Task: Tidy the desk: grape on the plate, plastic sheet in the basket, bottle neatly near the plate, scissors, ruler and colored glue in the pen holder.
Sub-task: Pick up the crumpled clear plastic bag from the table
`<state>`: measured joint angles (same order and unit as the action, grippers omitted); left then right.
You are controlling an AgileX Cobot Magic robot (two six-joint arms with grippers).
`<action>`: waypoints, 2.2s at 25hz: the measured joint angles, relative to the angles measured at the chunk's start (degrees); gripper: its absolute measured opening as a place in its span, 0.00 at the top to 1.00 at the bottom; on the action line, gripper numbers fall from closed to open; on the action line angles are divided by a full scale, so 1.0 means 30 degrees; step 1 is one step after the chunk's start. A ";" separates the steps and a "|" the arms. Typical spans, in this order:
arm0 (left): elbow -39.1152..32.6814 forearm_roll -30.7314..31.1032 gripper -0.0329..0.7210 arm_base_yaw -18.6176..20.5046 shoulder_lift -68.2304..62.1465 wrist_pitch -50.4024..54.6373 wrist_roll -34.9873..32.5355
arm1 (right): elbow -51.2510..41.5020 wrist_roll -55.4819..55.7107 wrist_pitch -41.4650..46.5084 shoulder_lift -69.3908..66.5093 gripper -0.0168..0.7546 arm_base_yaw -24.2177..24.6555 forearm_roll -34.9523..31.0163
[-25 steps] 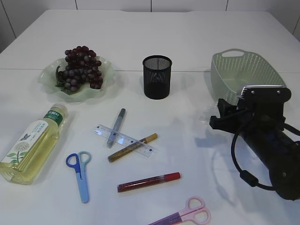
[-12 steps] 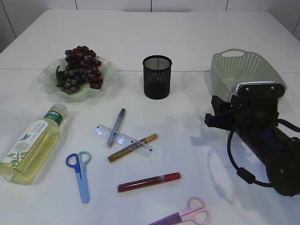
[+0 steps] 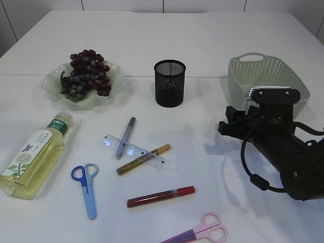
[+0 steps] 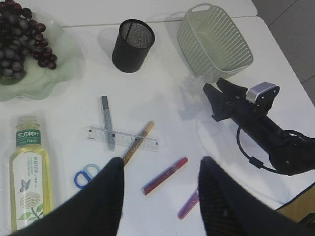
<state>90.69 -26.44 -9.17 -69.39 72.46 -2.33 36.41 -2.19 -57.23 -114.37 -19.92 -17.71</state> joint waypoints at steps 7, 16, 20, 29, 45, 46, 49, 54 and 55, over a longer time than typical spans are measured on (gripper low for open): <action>0.0000 0.0000 0.48 0.0000 0.0000 0.0000 -0.0071 | 0.0312 0.0000 0.0088 -0.0738 0.38 0.0000 -0.0045; 0.0000 0.0000 0.48 0.0000 0.0000 0.0000 -0.0144 | 0.1146 0.0000 0.0163 -0.1716 0.38 0.0000 -0.0403; 0.0000 0.0000 0.48 0.0000 0.0000 0.0000 -0.0312 | 0.1225 -0.0042 0.0163 -0.1808 0.38 0.0000 -0.0952; 0.0000 0.0000 0.48 0.0000 0.0000 0.0000 -0.0345 | 0.2072 -0.0079 0.0163 -0.2204 0.38 0.0000 -0.1034; 0.0000 0.0000 0.48 0.0000 0.0000 0.0000 -0.0354 | 0.2072 -0.0104 0.0163 -0.2204 0.38 0.0000 -0.1048; 0.0000 0.0000 0.48 0.0000 0.0000 0.0000 -0.0354 | 0.2072 -0.0104 0.0163 -0.2204 0.38 0.0000 -0.1048; 0.0000 0.0000 0.48 0.0000 0.0000 0.0000 -0.0354 | 0.2072 -0.0104 0.0163 -0.2204 0.38 0.0000 -0.1048; 0.0000 -0.0035 0.48 0.0000 0.0000 0.0000 -0.0354 | 0.2072 -0.0104 0.0163 -0.2204 0.38 0.0000 -0.1048; 0.0000 -0.0071 0.48 0.0000 0.0000 0.0000 -0.0354 | 0.2072 -0.0104 0.0163 -0.2204 0.39 0.0000 -0.1048</action>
<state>90.69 -26.65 -9.17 -69.39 72.46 -3.40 42.63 -2.50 -56.74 -120.99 -19.92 -20.85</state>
